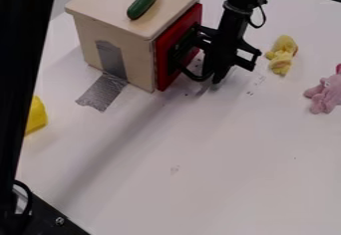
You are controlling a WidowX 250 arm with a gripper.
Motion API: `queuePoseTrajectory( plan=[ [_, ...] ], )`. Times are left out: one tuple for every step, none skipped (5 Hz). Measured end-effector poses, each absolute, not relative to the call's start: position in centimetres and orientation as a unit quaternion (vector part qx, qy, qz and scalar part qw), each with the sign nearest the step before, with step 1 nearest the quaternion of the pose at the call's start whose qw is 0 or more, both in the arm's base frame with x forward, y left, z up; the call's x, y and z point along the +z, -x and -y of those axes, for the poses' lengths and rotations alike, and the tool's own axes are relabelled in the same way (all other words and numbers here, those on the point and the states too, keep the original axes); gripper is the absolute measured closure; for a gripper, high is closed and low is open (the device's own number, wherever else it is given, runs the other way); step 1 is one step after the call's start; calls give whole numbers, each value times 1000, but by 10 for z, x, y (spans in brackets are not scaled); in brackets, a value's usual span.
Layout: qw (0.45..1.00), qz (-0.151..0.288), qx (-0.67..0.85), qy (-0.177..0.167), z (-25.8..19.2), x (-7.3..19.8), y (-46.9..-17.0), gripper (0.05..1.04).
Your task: Close the drawer
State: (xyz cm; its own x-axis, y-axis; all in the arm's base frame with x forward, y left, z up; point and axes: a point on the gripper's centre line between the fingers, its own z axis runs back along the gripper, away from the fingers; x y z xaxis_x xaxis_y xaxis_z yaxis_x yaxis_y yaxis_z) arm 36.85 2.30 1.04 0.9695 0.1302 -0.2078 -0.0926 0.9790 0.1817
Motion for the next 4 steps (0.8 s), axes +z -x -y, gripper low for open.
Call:
queuePoseTrajectory(
  plan=[
    [989, -108, 49, -90, -33, 14, -352, 698],
    [996, -56, 24, -65, -25, 49, -350, 410],
    [999, 19, 14, -24, -13, 99, -356, 118],
    [999, 51, 15, -2, -8, 133, -359, 86]
  ],
)
